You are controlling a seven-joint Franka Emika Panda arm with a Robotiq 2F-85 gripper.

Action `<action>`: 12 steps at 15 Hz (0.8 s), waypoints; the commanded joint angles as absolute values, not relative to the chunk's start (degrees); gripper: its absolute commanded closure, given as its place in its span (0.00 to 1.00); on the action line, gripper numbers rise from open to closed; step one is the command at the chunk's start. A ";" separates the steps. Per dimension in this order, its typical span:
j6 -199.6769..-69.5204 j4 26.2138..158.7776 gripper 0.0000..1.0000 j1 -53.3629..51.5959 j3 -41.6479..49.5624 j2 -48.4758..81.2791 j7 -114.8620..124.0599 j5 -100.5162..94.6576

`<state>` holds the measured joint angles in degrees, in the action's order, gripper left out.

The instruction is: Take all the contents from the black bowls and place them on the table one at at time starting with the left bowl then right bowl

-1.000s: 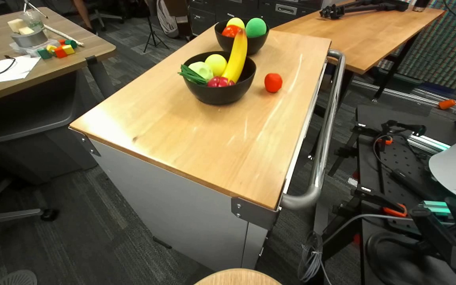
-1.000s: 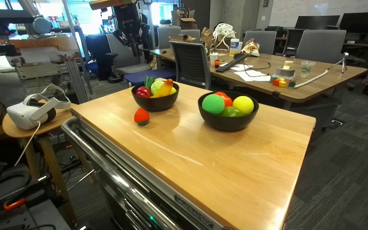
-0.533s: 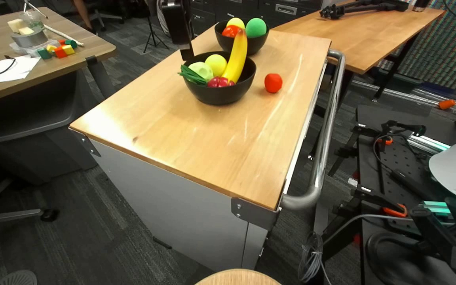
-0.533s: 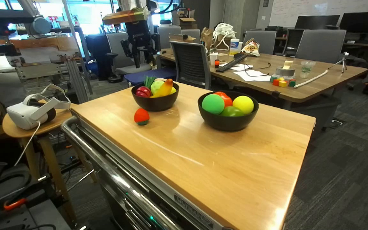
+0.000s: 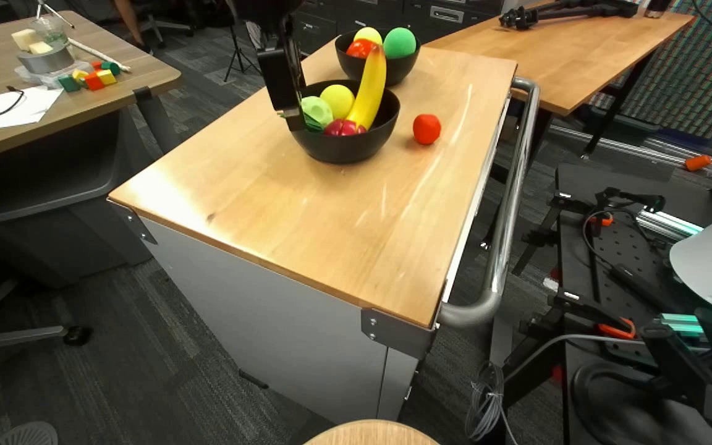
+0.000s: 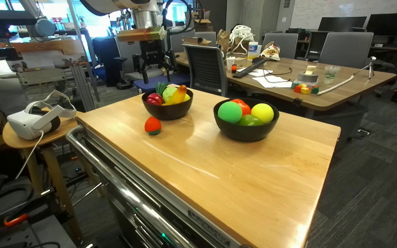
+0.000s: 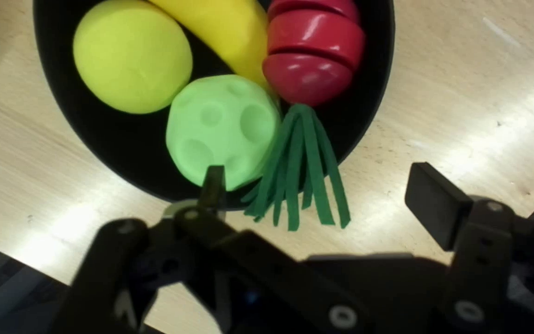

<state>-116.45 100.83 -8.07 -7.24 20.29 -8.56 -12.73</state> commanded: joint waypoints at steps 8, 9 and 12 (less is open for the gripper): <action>-117.24 99.79 0.88 -8.04 -7.19 21.65 -9.45 -11.75; -117.31 99.81 0.93 -8.05 -7.19 21.58 -9.38 -11.73; -117.40 99.95 0.98 -8.01 -7.11 21.35 -9.29 -11.73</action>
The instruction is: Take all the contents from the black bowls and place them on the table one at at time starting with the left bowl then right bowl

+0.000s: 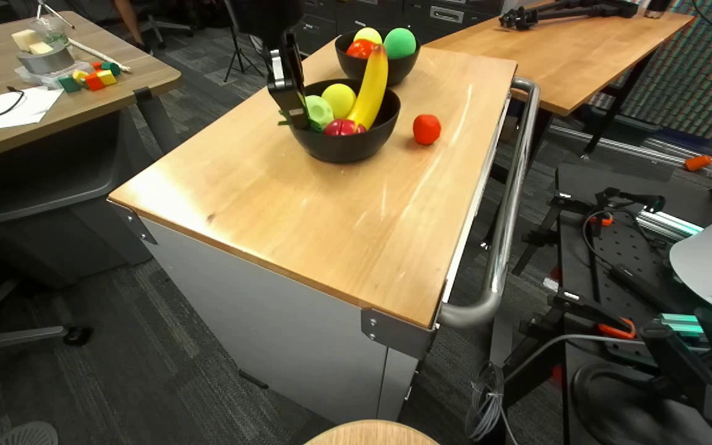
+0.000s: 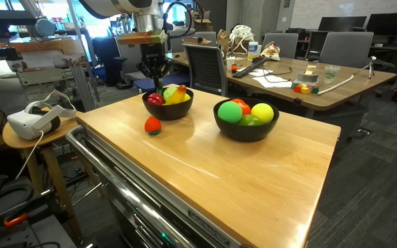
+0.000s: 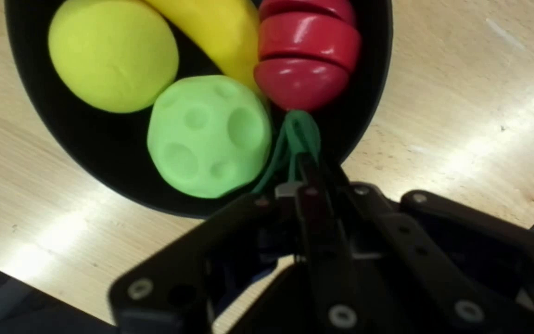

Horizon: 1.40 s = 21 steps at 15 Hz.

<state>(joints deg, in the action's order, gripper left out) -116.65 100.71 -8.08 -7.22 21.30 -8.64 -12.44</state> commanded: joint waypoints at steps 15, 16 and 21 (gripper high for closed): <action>-117.07 98.17 0.94 -8.44 -7.42 15.09 -9.13 -12.49; -116.97 98.01 0.94 -8.60 -7.68 14.37 -9.22 -12.36; -118.68 96.98 0.94 -9.84 -8.85 12.30 -9.07 -12.62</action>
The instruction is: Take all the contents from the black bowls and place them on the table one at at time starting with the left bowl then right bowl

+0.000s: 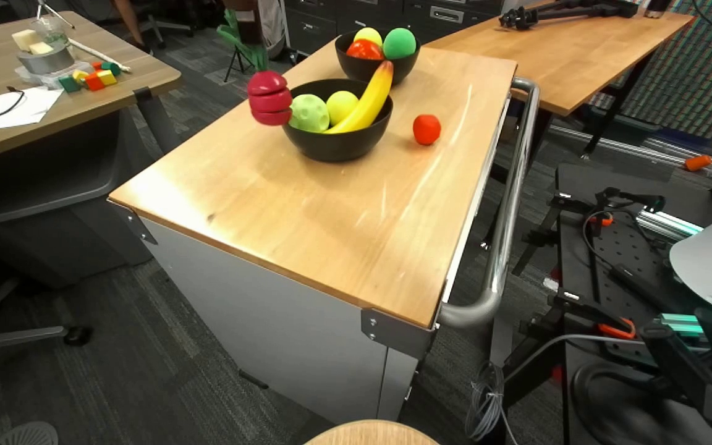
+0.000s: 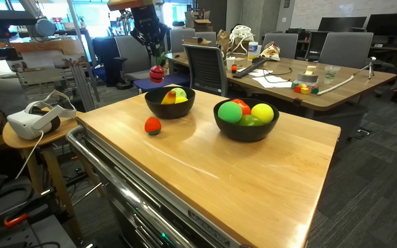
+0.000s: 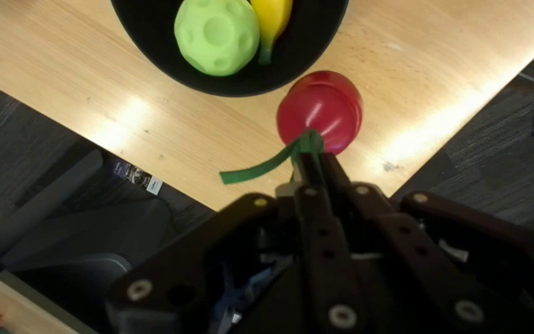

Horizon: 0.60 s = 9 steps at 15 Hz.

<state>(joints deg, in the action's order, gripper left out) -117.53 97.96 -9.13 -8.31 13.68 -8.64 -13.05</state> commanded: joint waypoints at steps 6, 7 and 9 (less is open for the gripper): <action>-120.55 95.33 0.94 -11.51 -9.25 17.13 -6.44 -13.41; -120.75 95.16 0.94 -11.88 -9.23 18.32 -5.93 -13.73; -121.48 94.84 0.94 -12.66 -9.03 20.89 -5.47 -14.70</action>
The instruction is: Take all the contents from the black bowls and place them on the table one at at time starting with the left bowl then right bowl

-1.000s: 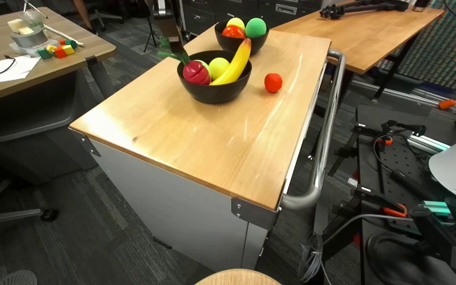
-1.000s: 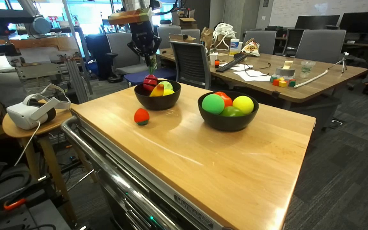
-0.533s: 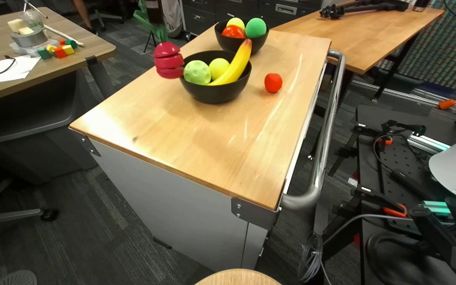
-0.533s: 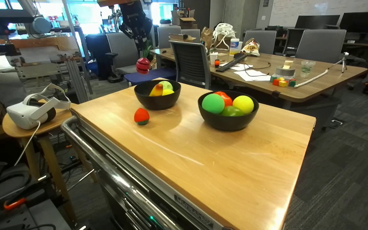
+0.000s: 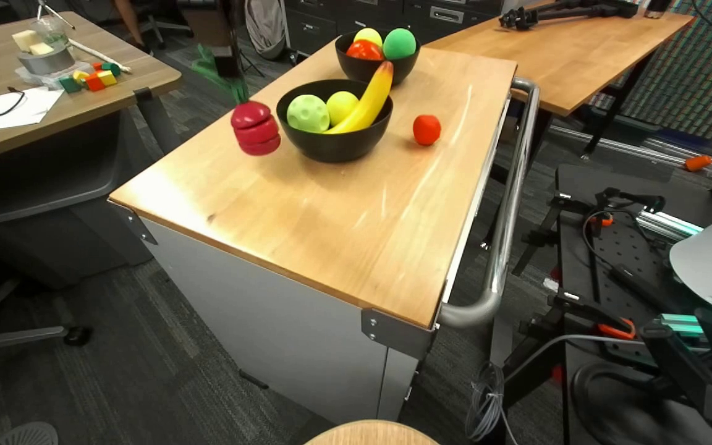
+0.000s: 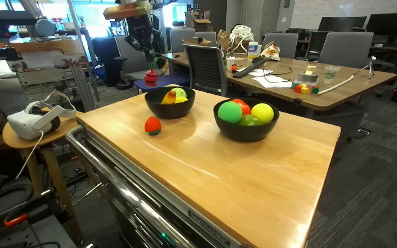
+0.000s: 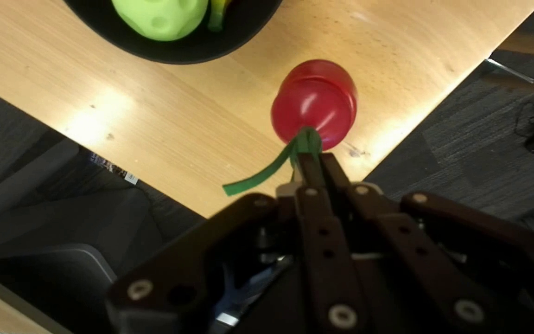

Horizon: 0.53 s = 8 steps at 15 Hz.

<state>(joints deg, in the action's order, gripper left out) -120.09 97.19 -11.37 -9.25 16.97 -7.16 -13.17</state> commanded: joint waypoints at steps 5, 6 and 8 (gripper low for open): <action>-120.97 92.00 0.75 -13.50 -8.71 25.95 -5.26 -14.57; -120.67 91.51 0.68 -13.56 -8.73 26.30 -5.53 -14.48; -119.27 91.04 0.62 -13.79 -8.67 25.94 -6.16 -14.96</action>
